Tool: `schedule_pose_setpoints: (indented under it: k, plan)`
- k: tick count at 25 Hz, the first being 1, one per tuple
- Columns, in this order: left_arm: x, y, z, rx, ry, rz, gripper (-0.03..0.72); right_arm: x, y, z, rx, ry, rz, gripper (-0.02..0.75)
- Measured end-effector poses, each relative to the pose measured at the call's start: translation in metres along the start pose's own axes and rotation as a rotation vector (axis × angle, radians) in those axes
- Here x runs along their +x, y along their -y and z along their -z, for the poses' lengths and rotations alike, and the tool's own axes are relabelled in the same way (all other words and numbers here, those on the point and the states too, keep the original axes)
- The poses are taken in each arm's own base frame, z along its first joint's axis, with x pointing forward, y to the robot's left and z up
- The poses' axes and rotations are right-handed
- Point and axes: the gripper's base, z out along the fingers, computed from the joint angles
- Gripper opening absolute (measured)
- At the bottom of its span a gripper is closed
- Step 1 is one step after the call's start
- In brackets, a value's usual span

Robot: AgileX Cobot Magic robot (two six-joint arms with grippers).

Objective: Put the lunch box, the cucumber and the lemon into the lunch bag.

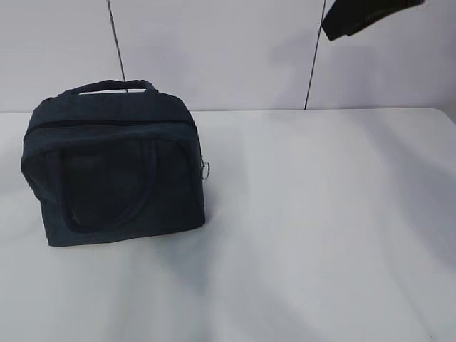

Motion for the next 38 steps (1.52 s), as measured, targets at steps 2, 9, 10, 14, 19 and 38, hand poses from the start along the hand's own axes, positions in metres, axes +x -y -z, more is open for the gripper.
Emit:
schedule_pose_setpoints:
  k: [2, 9, 10, 14, 19, 38]
  plan:
    - [0.001, 0.001, 0.003, 0.001, 0.0, 0.02, 0.302, 0.016, -0.008, 0.007, -0.002, -0.015, -0.01, 0.263]
    - [0.009, 0.005, 0.007, 0.023, -0.085, 0.066, 0.304, 0.056, -0.033, 0.035, 0.057, 0.076, -0.013, 0.262]
    - [0.009, 0.004, 0.009, 0.011, -0.085, 0.071, 0.304, 0.062, -0.036, 0.037, 0.066, 0.088, -0.006, 0.263]
    - [0.01, 0.004, 0.027, -0.046, -0.036, 0.094, 0.305, 0.087, -0.048, 0.048, 0.098, 0.135, 0.007, 0.263]
    - [0.013, 0.006, 0.056, -0.108, 0.059, 0.129, 0.307, 0.112, -0.062, 0.062, 0.129, 0.178, 0.023, 0.263]
    - [0.074, 0.026, 0.099, -0.194, 0.031, 0.225, 0.307, 0.213, -0.095, 0.071, 0.213, 0.205, -0.024, 0.263]
